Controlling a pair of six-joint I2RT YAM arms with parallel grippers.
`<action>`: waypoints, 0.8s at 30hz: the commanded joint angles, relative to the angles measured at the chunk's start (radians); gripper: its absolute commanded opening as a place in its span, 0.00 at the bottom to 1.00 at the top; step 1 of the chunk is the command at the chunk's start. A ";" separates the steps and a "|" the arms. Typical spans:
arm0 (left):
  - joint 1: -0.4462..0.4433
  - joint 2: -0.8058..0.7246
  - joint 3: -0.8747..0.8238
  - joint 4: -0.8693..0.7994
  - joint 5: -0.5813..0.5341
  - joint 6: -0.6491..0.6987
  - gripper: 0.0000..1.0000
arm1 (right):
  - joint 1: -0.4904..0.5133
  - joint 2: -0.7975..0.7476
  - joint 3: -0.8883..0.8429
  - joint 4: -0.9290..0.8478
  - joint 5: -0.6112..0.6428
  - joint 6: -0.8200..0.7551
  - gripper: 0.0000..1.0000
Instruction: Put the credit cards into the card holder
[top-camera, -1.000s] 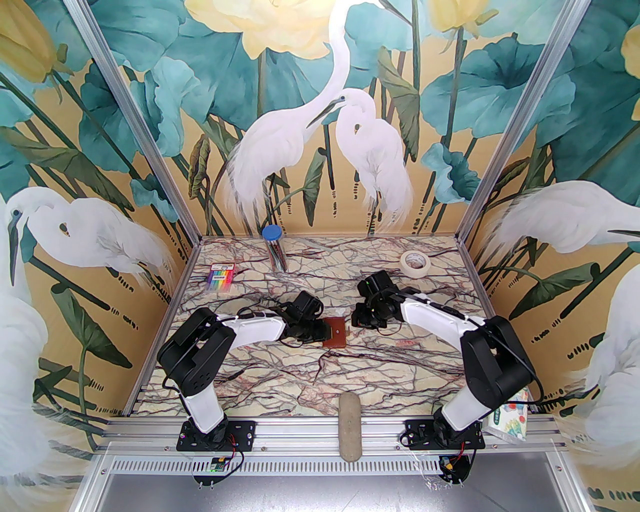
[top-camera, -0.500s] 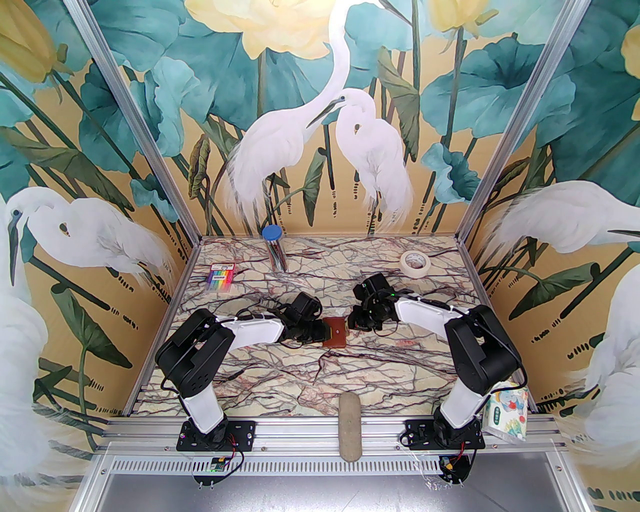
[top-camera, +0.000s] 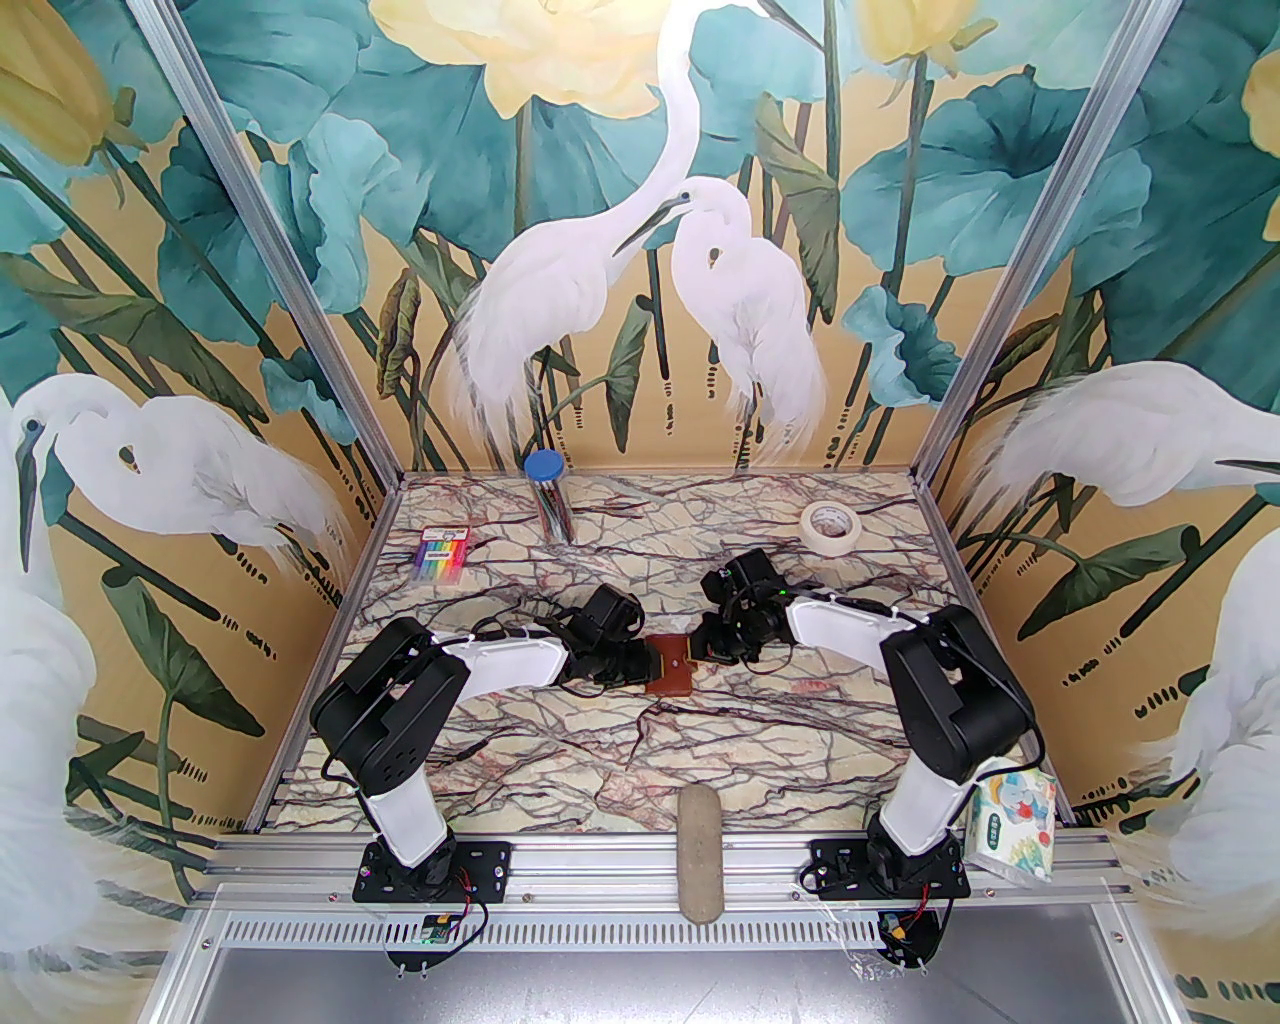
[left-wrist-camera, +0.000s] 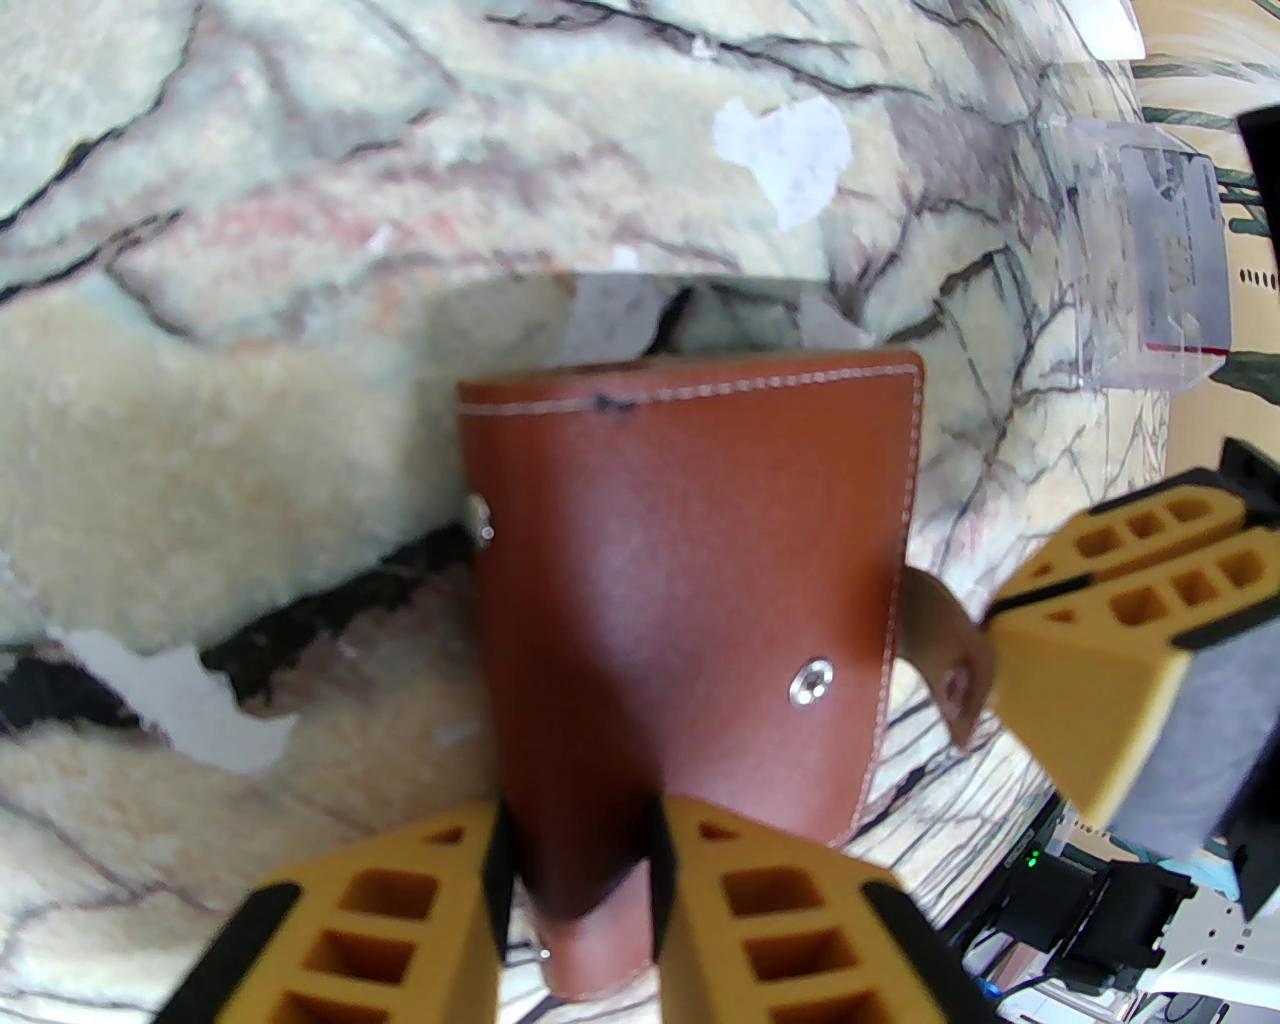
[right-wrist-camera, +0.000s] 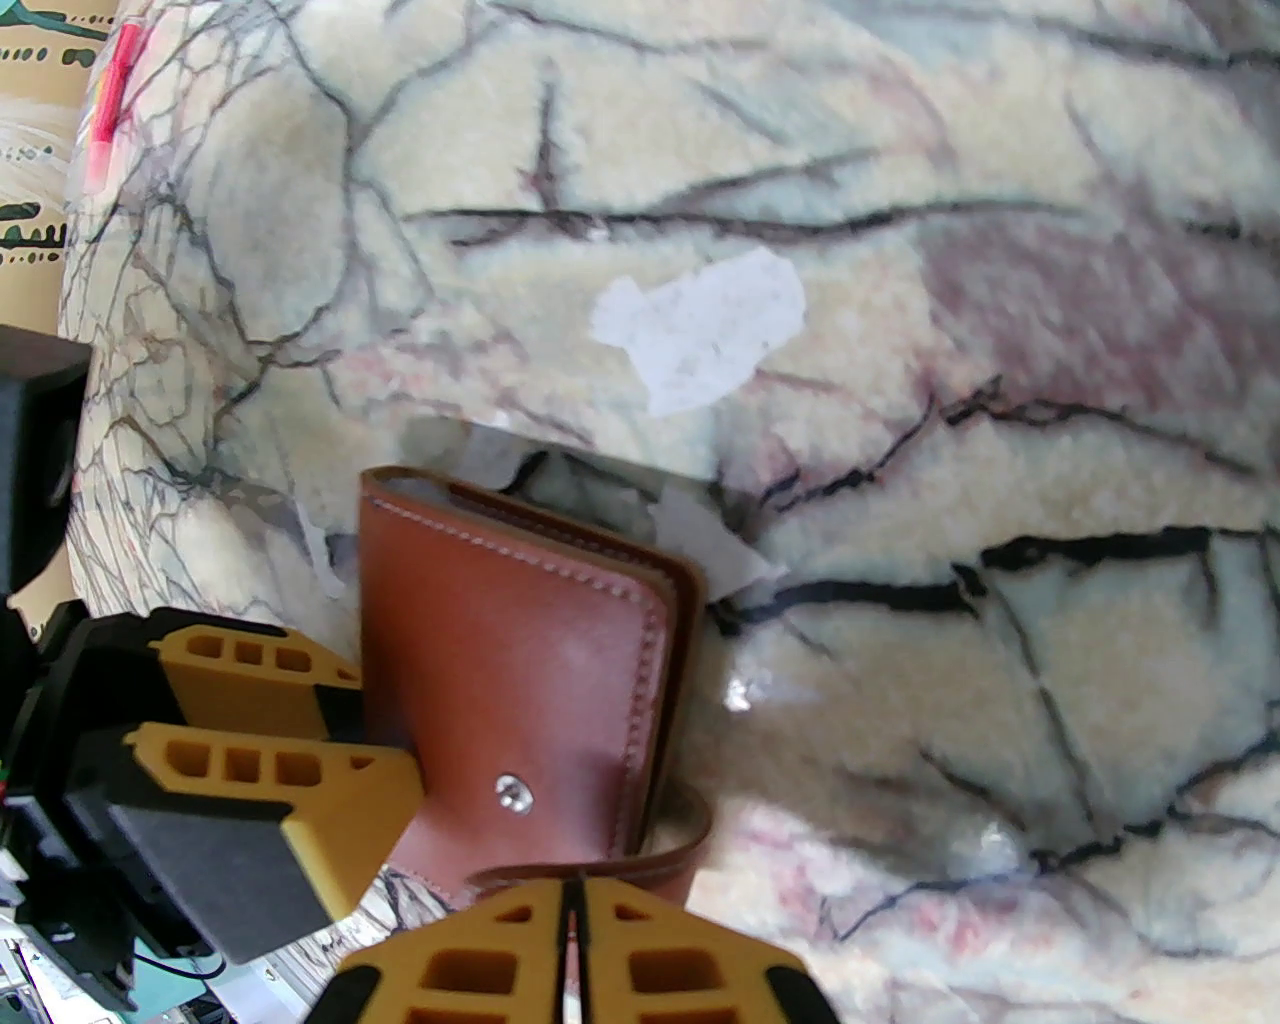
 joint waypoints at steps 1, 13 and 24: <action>-0.011 0.067 -0.039 0.007 -0.014 -0.004 0.30 | 0.000 0.022 -0.013 0.031 -0.027 0.030 0.12; -0.011 0.063 -0.040 0.009 -0.016 -0.004 0.30 | 0.005 0.049 0.016 0.033 -0.046 0.045 0.15; -0.010 0.068 -0.040 0.012 -0.008 -0.003 0.30 | 0.017 0.070 0.024 0.050 -0.063 0.057 0.17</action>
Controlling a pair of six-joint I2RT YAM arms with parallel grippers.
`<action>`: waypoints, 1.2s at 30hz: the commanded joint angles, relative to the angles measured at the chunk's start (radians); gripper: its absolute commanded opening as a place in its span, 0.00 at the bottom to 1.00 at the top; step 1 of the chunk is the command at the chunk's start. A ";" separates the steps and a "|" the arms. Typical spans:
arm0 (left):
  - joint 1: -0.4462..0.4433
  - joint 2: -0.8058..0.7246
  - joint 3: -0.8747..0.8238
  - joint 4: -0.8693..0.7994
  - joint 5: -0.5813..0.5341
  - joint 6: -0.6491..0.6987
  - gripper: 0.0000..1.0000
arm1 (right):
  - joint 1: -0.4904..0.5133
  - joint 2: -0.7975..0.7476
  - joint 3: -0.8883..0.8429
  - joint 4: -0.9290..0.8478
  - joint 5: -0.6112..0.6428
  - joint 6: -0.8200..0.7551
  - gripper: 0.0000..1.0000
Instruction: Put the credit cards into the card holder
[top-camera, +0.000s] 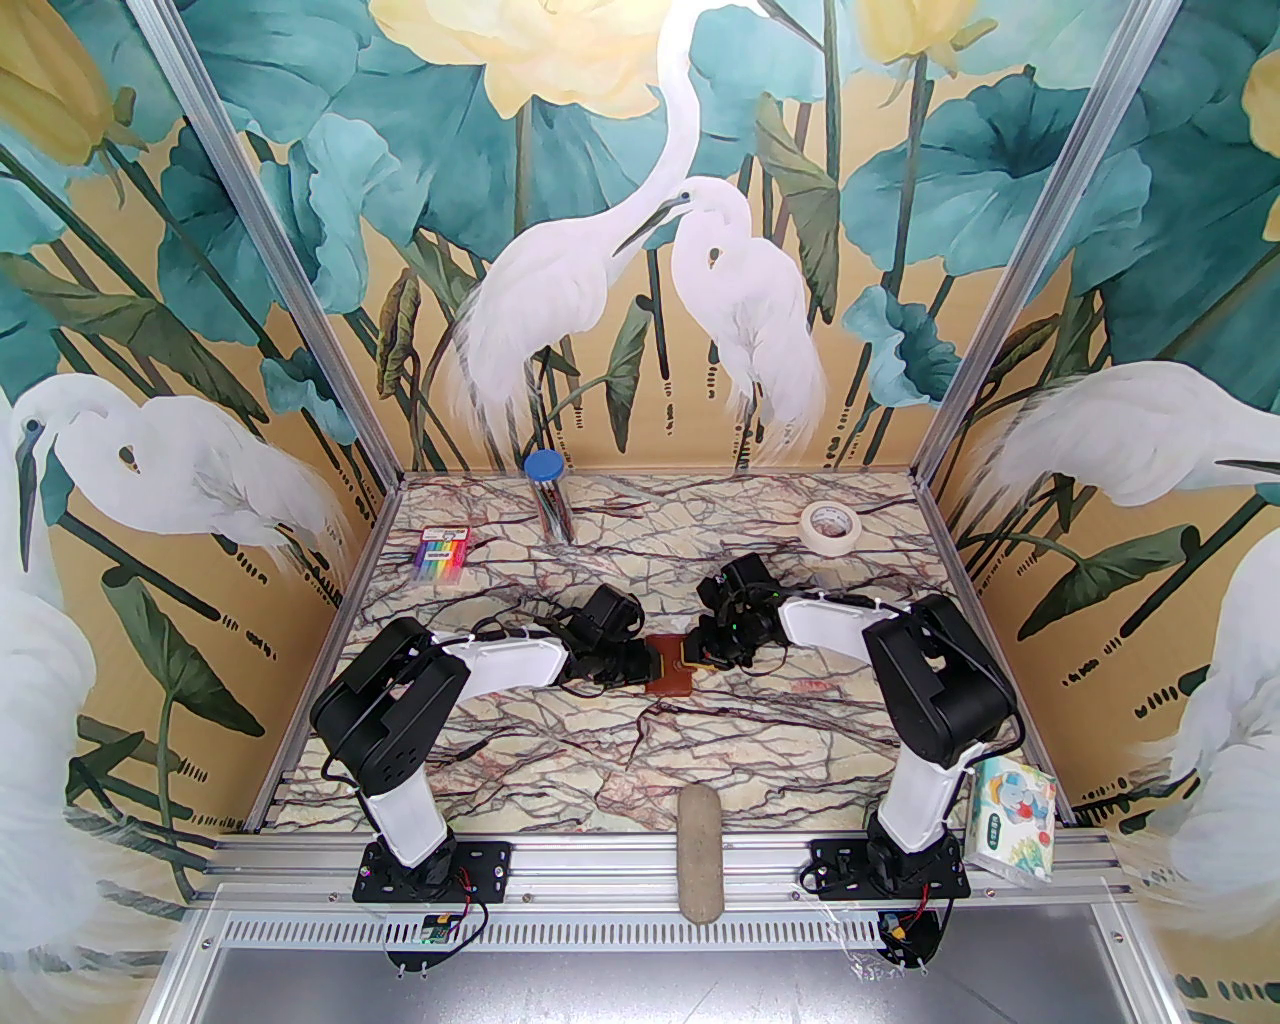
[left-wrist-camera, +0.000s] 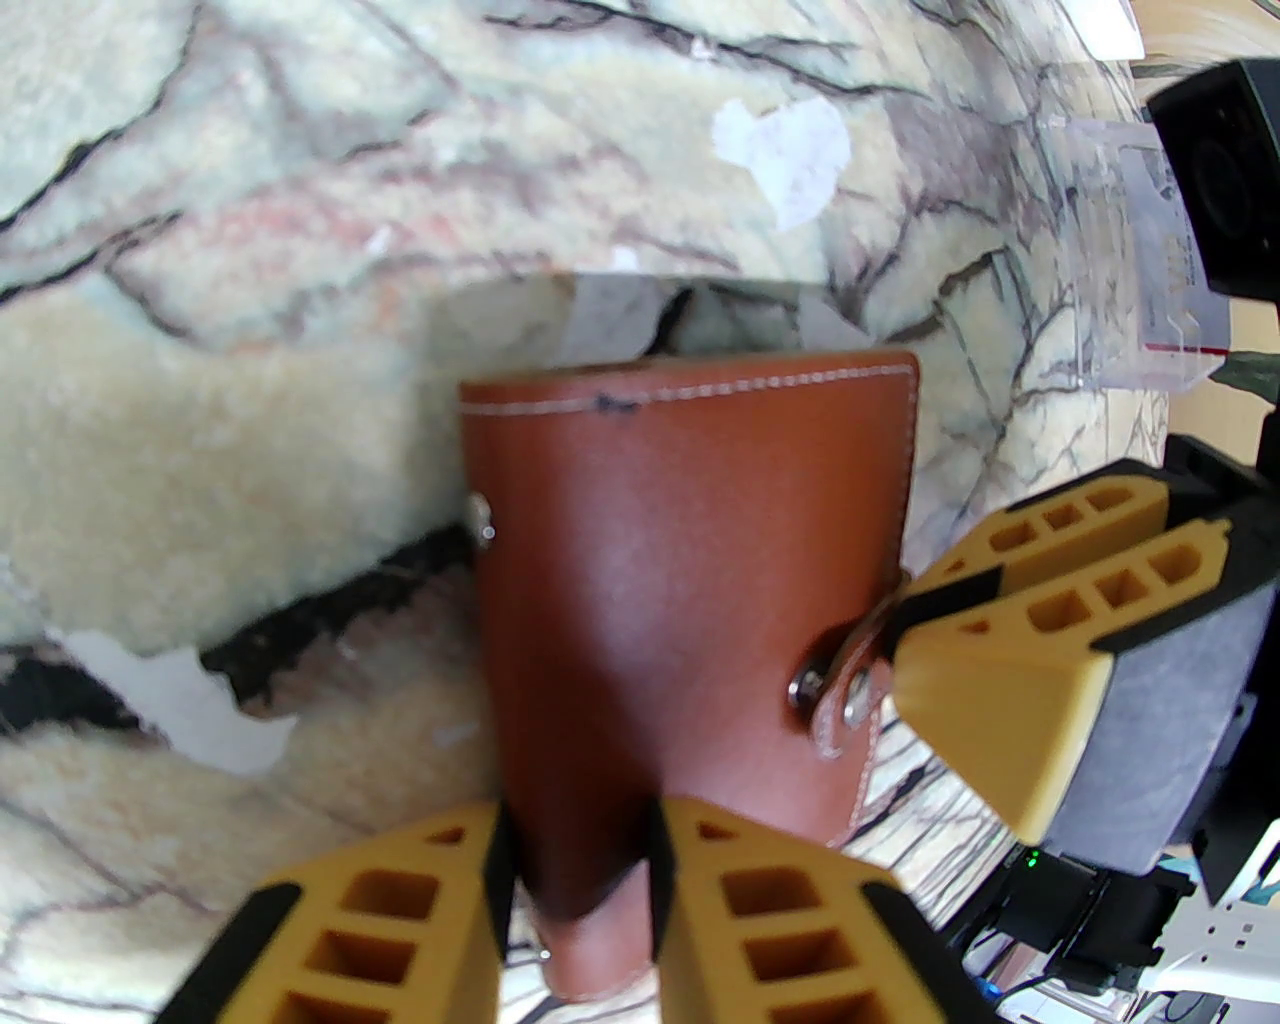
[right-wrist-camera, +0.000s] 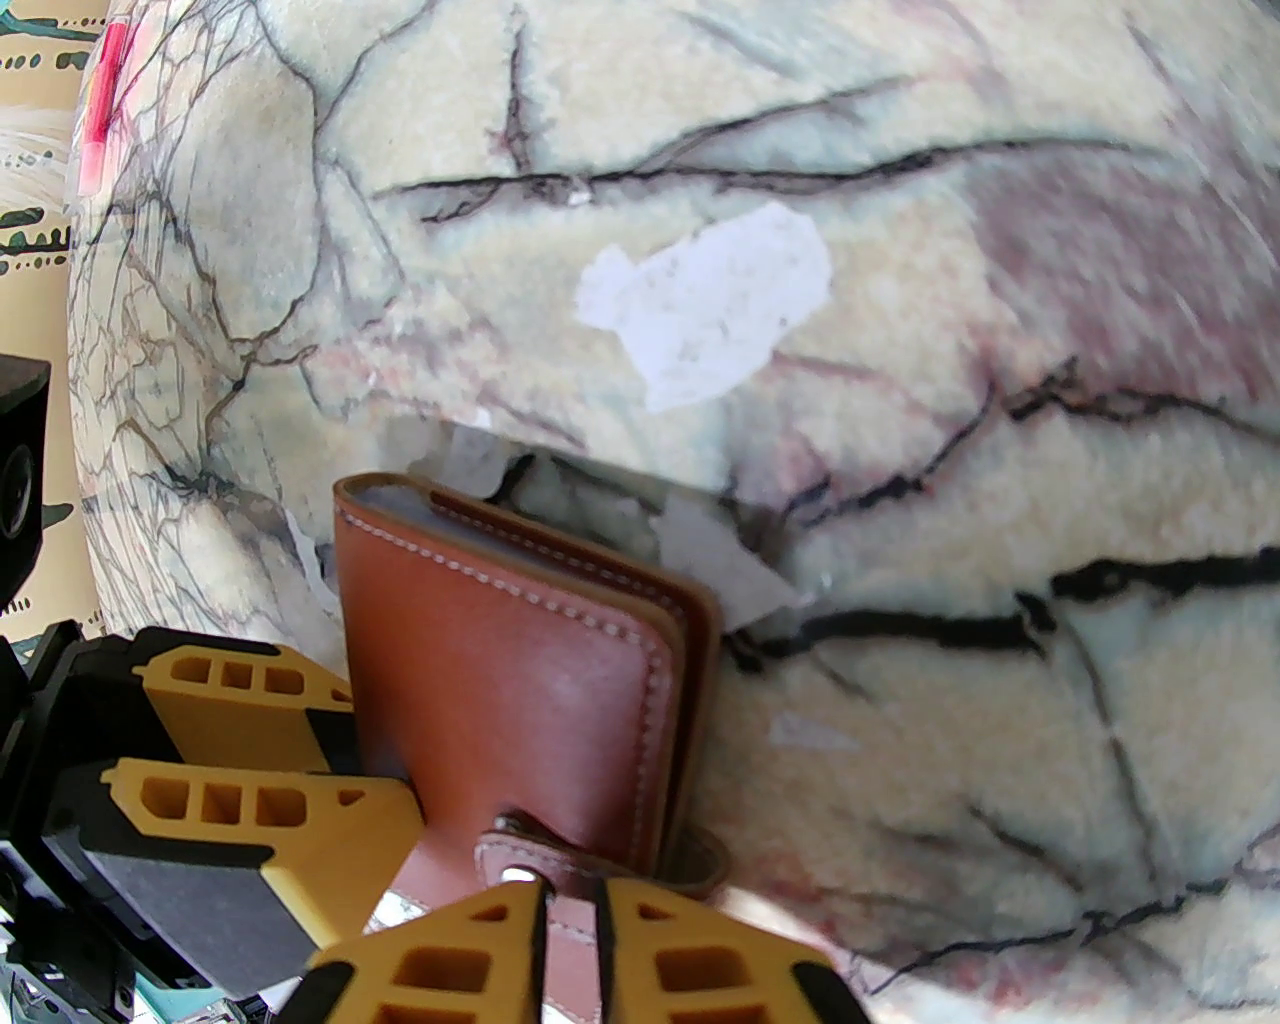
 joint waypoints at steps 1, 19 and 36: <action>-0.011 0.068 -0.039 0.011 -0.009 -0.003 0.30 | 0.014 0.016 0.018 0.014 -0.010 0.020 0.17; -0.010 0.069 -0.040 0.012 -0.008 -0.001 0.30 | 0.020 0.019 0.035 -0.017 0.002 -0.031 0.22; -0.011 0.068 -0.038 0.012 -0.008 -0.001 0.29 | 0.049 -0.019 0.116 -0.194 0.091 -0.040 0.23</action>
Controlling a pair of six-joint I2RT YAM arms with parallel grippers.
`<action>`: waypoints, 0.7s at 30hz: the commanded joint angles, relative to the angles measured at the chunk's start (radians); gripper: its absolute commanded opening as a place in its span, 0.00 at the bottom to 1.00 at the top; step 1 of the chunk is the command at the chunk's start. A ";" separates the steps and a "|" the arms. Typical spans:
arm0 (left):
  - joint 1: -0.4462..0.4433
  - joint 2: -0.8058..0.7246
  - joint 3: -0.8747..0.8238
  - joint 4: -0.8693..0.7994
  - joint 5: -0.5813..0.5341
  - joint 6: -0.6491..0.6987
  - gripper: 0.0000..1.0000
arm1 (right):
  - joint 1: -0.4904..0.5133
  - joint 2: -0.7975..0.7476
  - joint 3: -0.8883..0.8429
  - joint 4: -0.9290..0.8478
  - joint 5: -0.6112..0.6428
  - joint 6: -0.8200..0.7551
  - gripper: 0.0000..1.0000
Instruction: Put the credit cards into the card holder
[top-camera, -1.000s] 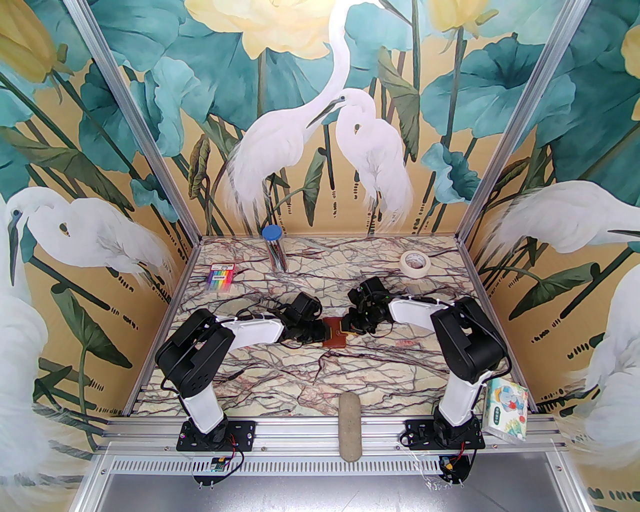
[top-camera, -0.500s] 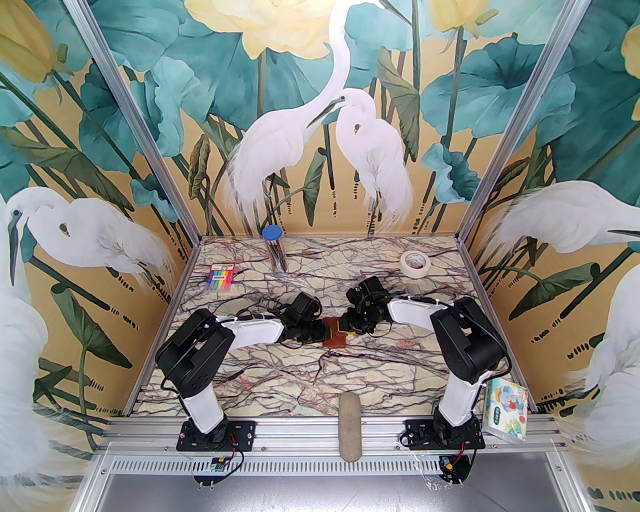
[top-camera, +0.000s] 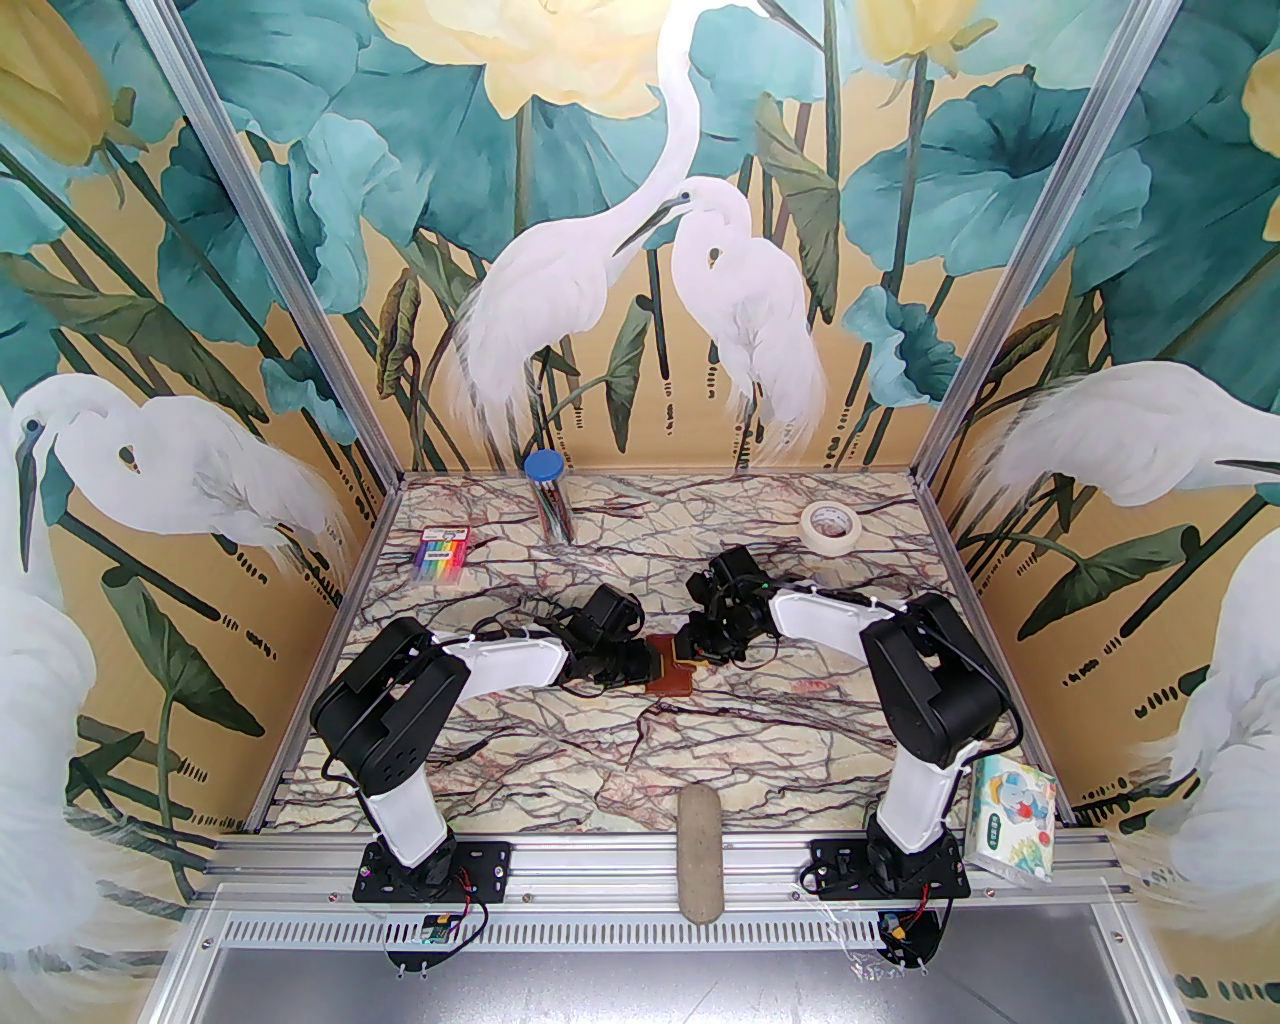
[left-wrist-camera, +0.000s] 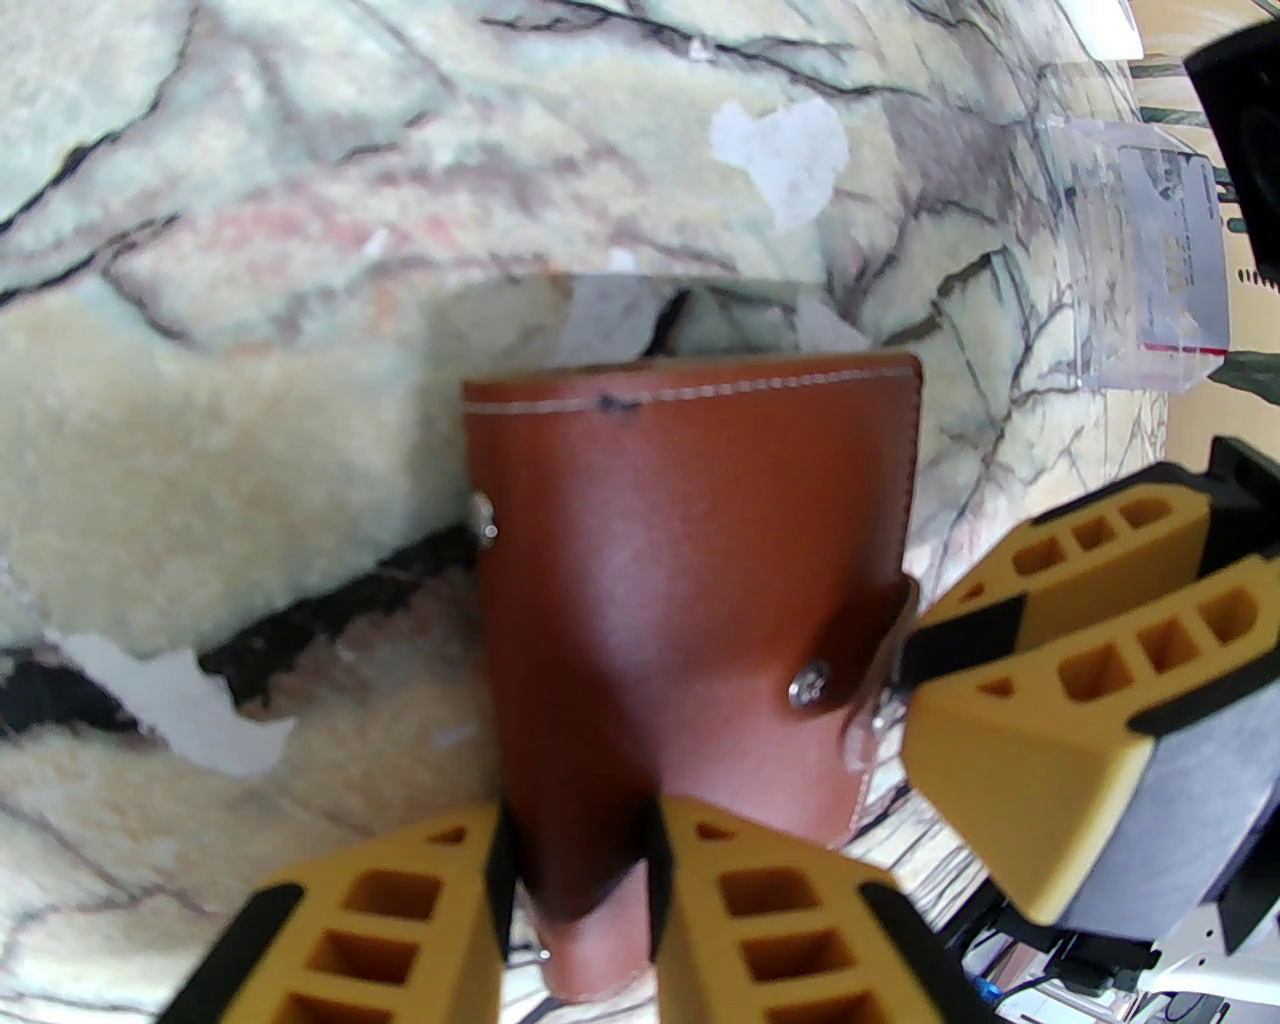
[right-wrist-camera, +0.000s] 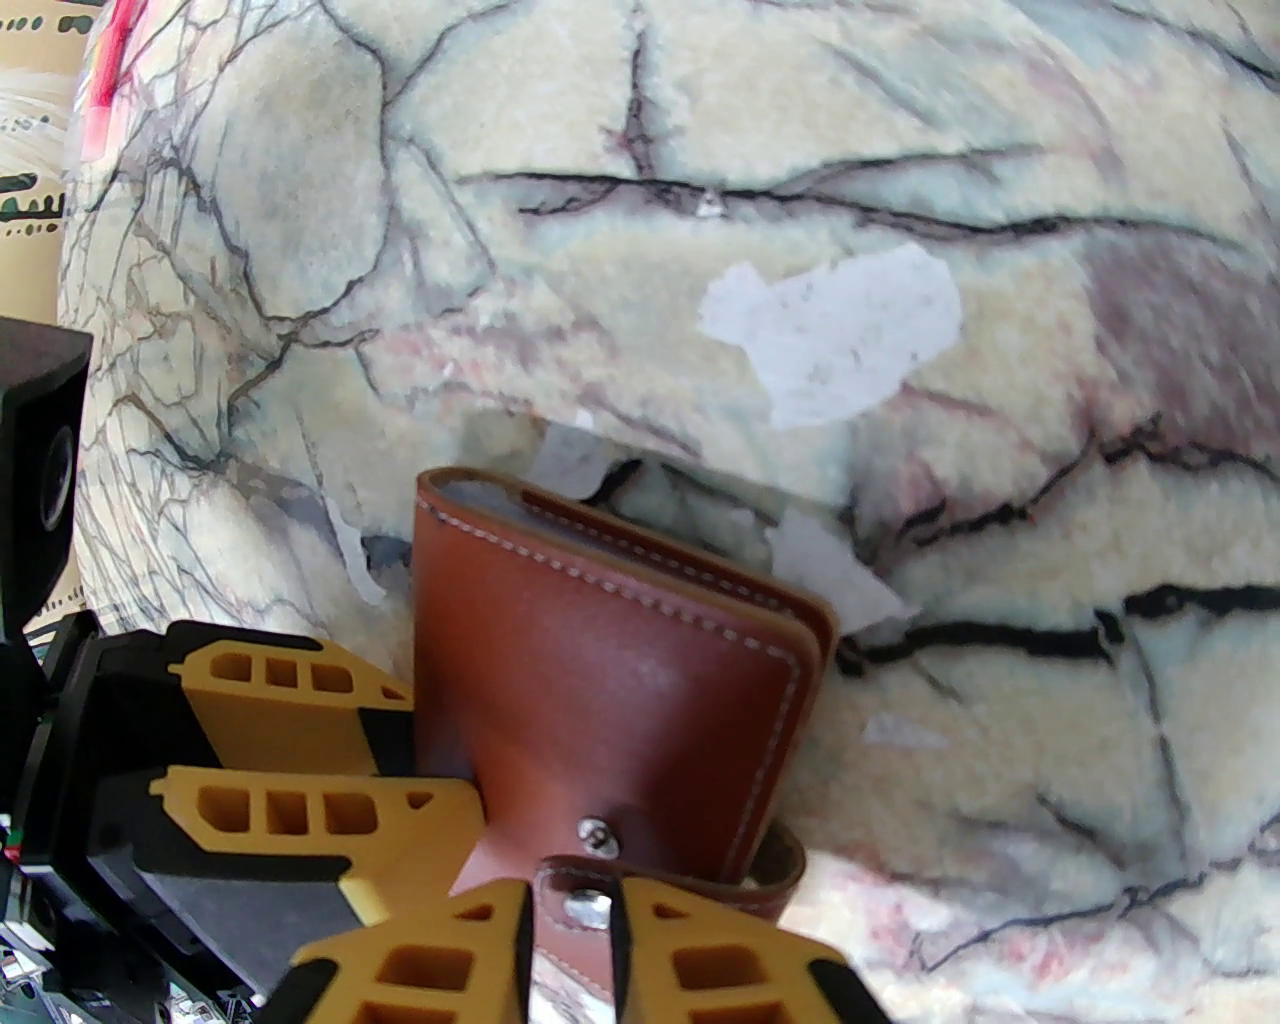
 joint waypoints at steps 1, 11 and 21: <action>-0.010 0.068 -0.038 0.009 -0.007 -0.002 0.30 | 0.014 -0.028 0.026 -0.077 0.046 -0.008 0.24; -0.011 0.071 -0.037 0.011 -0.005 0.000 0.29 | 0.026 -0.043 0.021 -0.101 0.085 0.002 0.27; -0.011 0.071 -0.039 0.011 -0.003 0.000 0.29 | 0.034 0.005 0.060 -0.088 0.094 0.012 0.24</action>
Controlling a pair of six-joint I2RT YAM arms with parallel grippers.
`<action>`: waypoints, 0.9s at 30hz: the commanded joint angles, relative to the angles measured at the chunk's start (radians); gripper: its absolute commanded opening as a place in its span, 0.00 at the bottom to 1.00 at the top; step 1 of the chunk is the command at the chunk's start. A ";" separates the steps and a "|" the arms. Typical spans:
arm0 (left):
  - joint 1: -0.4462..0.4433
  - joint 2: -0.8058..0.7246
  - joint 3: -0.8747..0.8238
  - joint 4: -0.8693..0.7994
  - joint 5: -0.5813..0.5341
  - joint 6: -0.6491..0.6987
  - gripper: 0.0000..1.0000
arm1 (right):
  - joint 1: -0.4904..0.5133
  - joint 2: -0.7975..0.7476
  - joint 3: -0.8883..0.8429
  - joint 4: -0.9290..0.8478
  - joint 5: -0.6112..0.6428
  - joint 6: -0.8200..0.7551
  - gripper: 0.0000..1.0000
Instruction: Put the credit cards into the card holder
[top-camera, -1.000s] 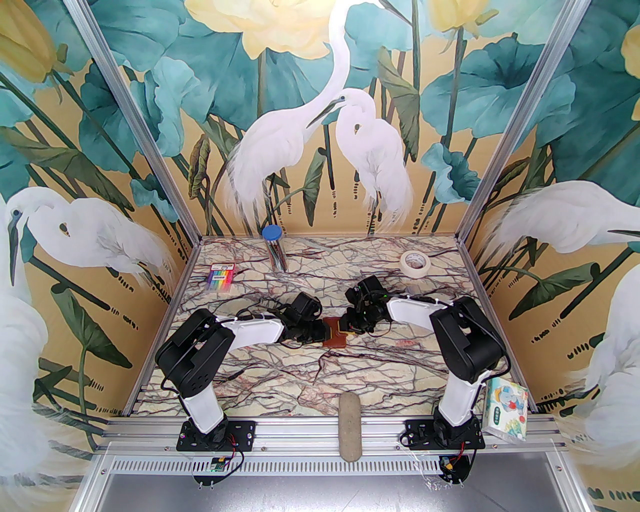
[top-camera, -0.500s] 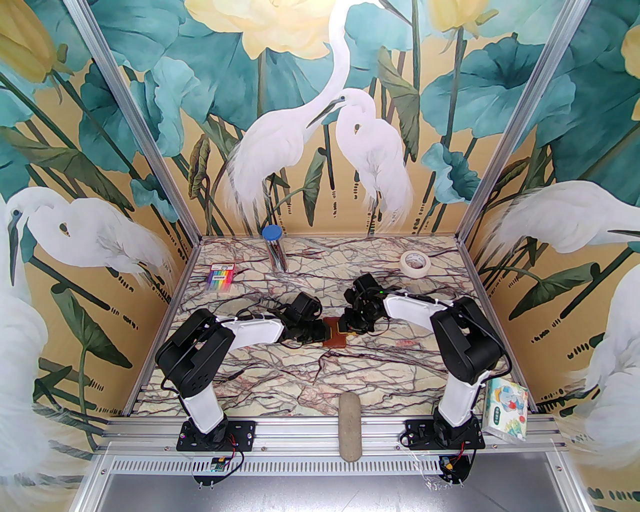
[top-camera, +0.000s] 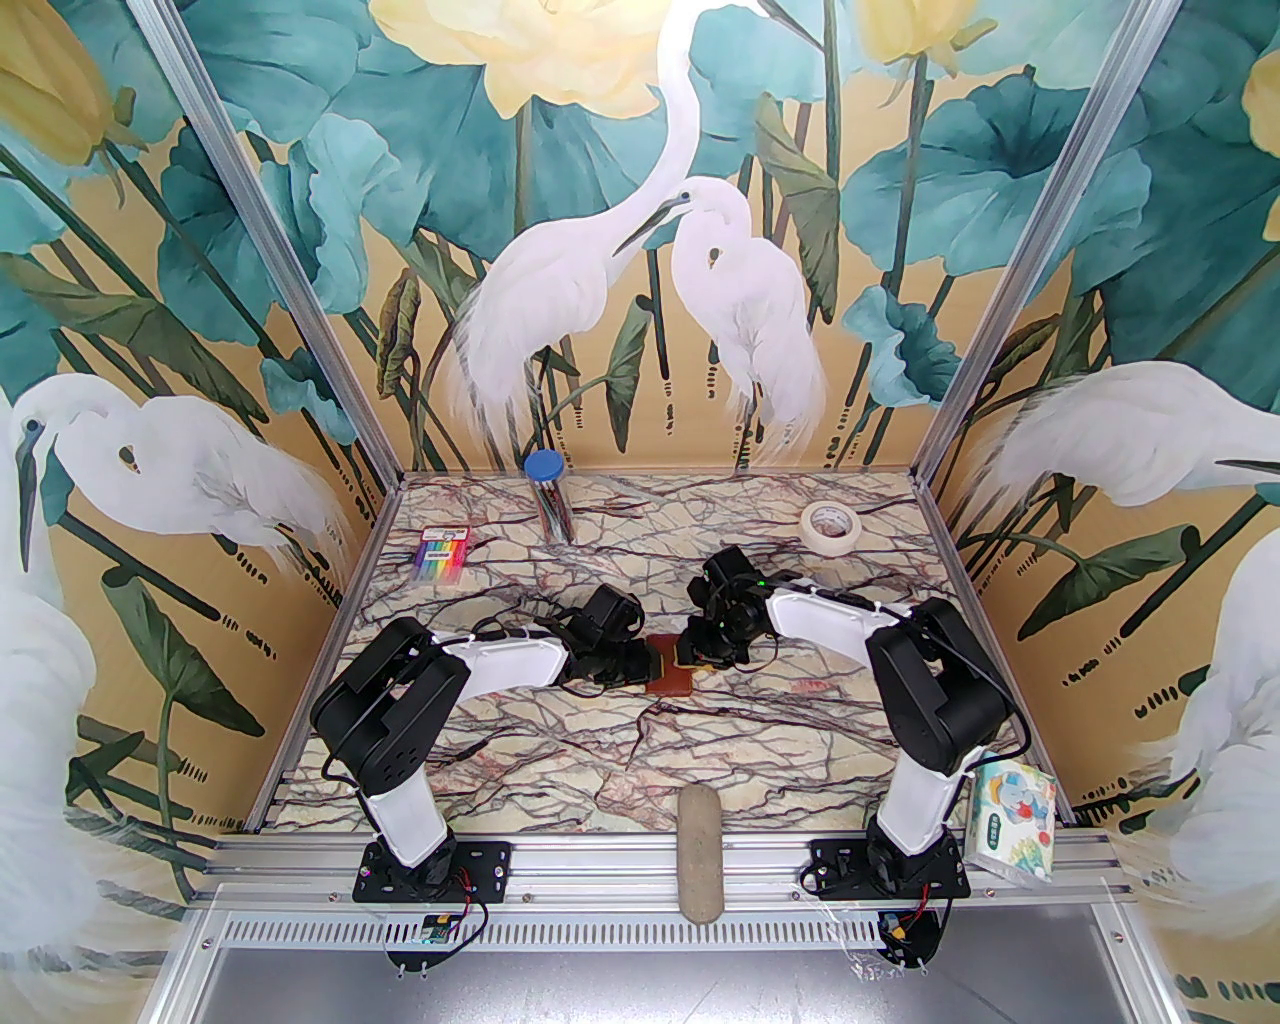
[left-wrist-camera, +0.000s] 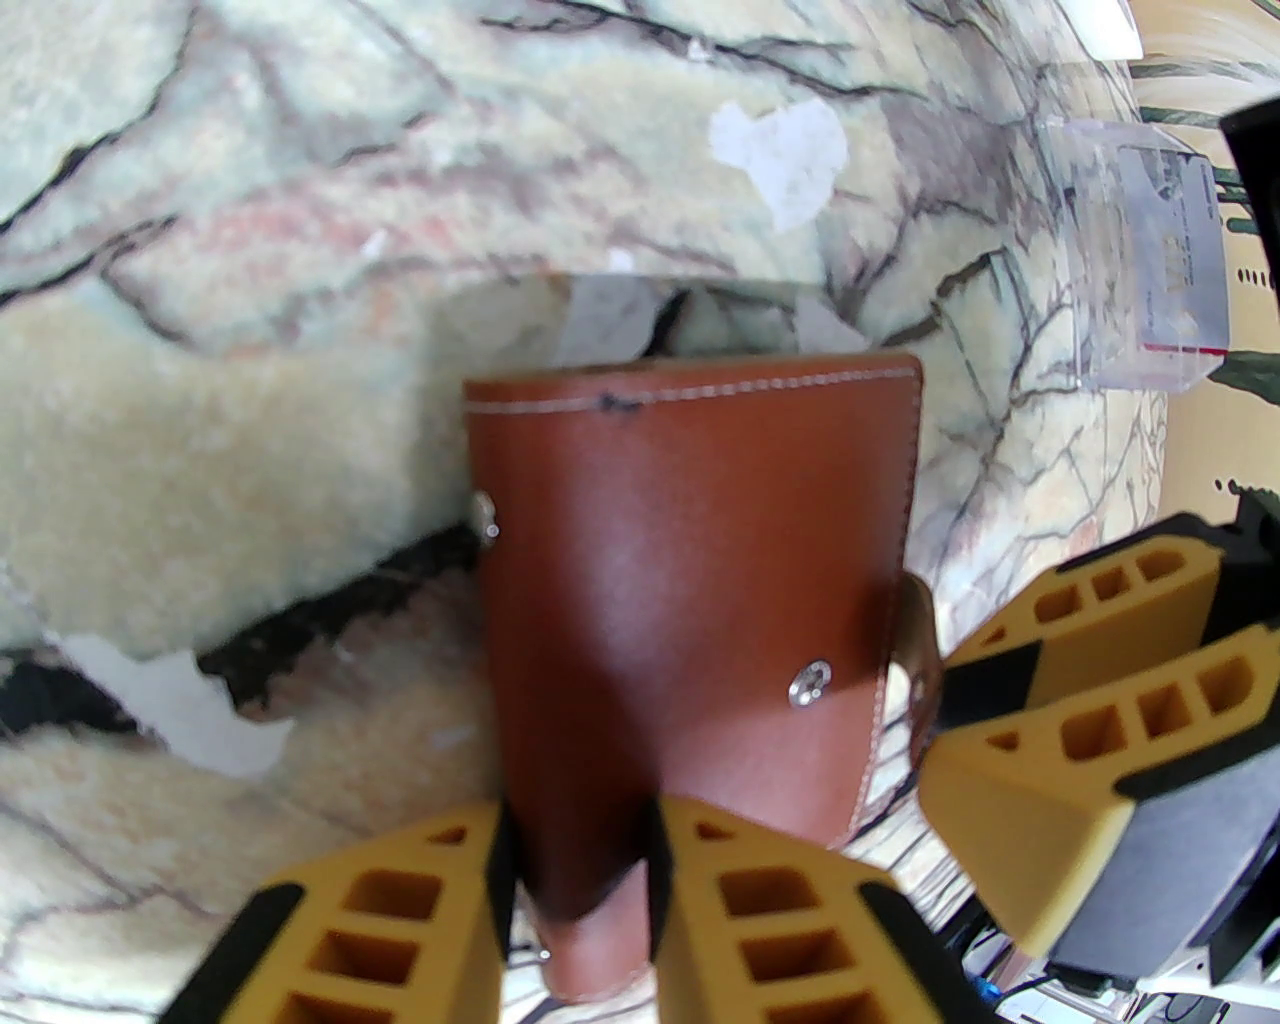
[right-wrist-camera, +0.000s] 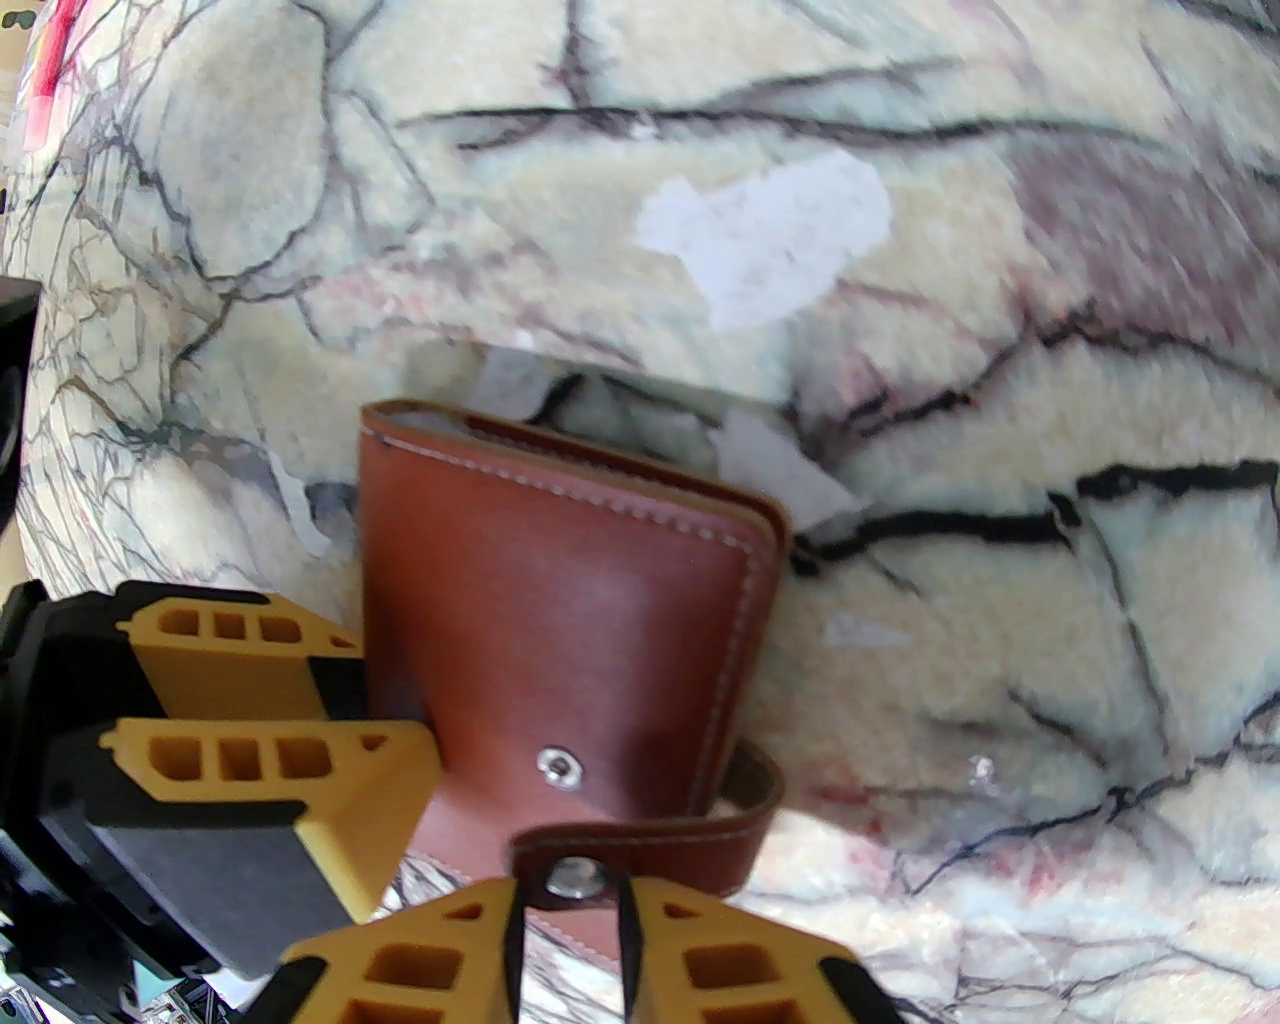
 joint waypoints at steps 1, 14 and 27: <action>-0.011 0.072 -0.038 0.012 -0.003 0.001 0.29 | 0.006 0.029 0.029 -0.002 0.011 0.009 0.24; -0.010 0.073 -0.039 0.012 -0.002 0.000 0.29 | 0.015 0.070 0.034 0.013 0.007 0.015 0.23; -0.010 0.075 -0.039 0.013 0.000 0.001 0.29 | 0.029 0.078 0.040 0.015 0.038 0.005 0.21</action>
